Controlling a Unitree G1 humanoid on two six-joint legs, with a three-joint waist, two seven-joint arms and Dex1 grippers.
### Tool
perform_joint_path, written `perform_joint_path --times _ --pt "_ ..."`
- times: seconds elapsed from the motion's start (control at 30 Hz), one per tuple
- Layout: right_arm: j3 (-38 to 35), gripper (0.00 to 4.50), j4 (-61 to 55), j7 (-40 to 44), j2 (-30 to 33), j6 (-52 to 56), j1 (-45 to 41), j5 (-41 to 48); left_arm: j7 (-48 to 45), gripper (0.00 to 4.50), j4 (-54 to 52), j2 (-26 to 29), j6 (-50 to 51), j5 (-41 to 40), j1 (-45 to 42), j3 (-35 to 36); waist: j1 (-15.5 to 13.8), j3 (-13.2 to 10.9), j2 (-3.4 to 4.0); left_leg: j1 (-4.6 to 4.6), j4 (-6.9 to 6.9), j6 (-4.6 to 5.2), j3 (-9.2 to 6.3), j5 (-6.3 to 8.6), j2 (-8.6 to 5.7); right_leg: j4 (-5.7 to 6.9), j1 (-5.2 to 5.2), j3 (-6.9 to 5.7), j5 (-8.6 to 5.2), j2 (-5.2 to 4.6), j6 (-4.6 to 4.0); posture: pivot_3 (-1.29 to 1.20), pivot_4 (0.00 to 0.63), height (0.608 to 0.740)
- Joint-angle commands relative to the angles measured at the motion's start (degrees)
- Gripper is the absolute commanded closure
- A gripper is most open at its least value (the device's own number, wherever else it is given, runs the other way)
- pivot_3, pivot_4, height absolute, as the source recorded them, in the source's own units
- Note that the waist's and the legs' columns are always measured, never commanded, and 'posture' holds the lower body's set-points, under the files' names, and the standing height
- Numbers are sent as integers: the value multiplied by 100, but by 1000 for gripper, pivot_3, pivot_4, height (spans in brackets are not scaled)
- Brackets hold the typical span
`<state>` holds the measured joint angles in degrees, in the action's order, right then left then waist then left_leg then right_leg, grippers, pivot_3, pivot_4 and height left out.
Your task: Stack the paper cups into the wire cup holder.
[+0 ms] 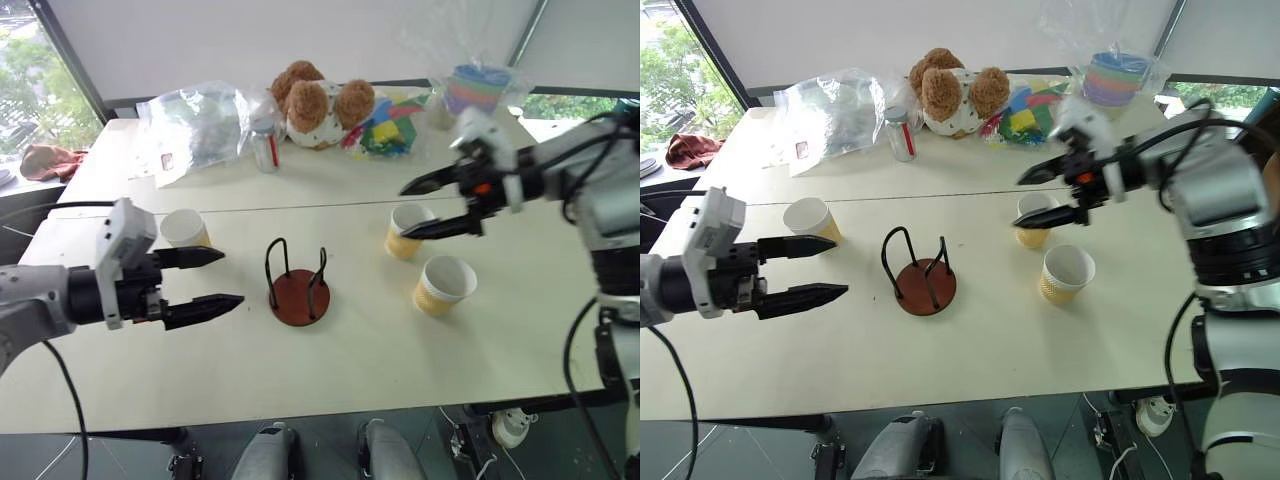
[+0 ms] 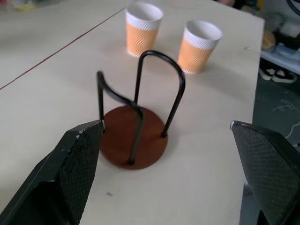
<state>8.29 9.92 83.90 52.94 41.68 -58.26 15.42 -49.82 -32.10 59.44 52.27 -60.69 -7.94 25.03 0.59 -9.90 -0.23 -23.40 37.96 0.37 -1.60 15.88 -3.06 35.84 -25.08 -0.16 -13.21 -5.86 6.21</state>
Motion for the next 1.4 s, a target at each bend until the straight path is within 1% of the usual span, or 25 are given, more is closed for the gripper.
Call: perform_joint_path --times 0.03,0.13,0.27,0.37,0.5,0.63,0.67,0.73,0.77,0.9,0.93,1.07,1.2,1.3,1.4 --pt "-181 415 223 -160 494 -45 359 -183 77 0 -190 72 3 -97 -162 -58 15 -1 1 0 -1 0 3 0 0 0 -2 1 0 0 0 0 150 740" --pt "-98 415 196 -303 814 -162 822 -405 39 0 -191 162 -42 56 -236 -169 22 -3 5 0 -3 0 9 0 1 0 -3 1 0 2 0 0 150 740" --pt "-239 415 -101 -692 870 344 1367 -351 -128 0 -83 296 -252 527 -209 -423 25 -3 8 2 0 3 19 0 1 4 -5 3 0 4 0 0 150 740" --pt "-267 415 -404 -739 934 499 1640 -265 -192 0 5 275 -325 661 -225 -508 13 -4 10 3 3 4 21 0 1 9 -5 5 0 4 0 0 150 740" --pt "-248 415 -651 -919 898 710 1834 -217 -156 0 40 190 -333 699 -337 -620 5 -4 9 3 4 6 20 1 1 10 -4 4 0 15 1 0 150 740" --pt "-123 415 -643 -1131 781 794 1831 -281 -108 0 52 110 -333 745 -421 -671 -10 -4 8 2 7 7 20 1 1 9 -2 4 0 14 1 0 150 740" --pt "-85 939 -607 -1158 757 793 1807 -298 -110 0 59 99 -335 767 -431 -676 -5 -4 8 2 8 7 20 1 1 9 -2 4 0 14 1 0 150 740" --pt "-47 1653 -559 -1175 739 782 1771 -304 -117 0 70 91 -346 799 -435 -681 3 -4 8 3 8 7 20 1 1 9 -1 4 0 15 1 0 150 740" --pt "-29 2243 -532 -1171 733 780 1749 -297 -121 0 77 93 -358 819 -419 -664 5 -4 8 3 8 7 20 1 1 10 -2 4 0 16 1 0 150 740" --pt "3 4289 -509 -1131 691 788 1662 -230 -137 0 89 117 -381 866 -298 -543 4 -4 8 3 8 7 20 2 1 10 -2 4 0 18 1 0 150 740" --pt "-11 4475 -551 -1095 681 790 1650 -182 -138 0 98 116 -390 890 -264 -517 4 -4 8 2 8 8 20 1 1 10 -2 4 0 18 1 0 150 740" --pt "-46 4475 -717 -888 702 775 1499 -21 -189 0 191 135 -463 1026 -129 -427 5 -4 8 3 8 8 19 2 2 10 -2 4 0 18 1 0 150 740" --pt "170 4475 -539 -453 604 327 286 -82 -370 0 505 232 -629 1312 33 -258 51 -16 29 3 12 8 25 2 1 13 -5 7 1 19 2 0 150 740" --pt "354 4475 -5 -64 441 -170 -792 -218 -497 0 555 252 -624 1344 260 1 42 -16 24 4 8 8 23 2 7 16 -10 5 0 27 2 0 150 740" --pt "526 4475 621 339 89 -658 -1665 -298 -512 0 514 208 -616 1355 419 178 38 -17 23 3 4 7 22 2 11 12 -12 2 0 29 2 0 150 740"
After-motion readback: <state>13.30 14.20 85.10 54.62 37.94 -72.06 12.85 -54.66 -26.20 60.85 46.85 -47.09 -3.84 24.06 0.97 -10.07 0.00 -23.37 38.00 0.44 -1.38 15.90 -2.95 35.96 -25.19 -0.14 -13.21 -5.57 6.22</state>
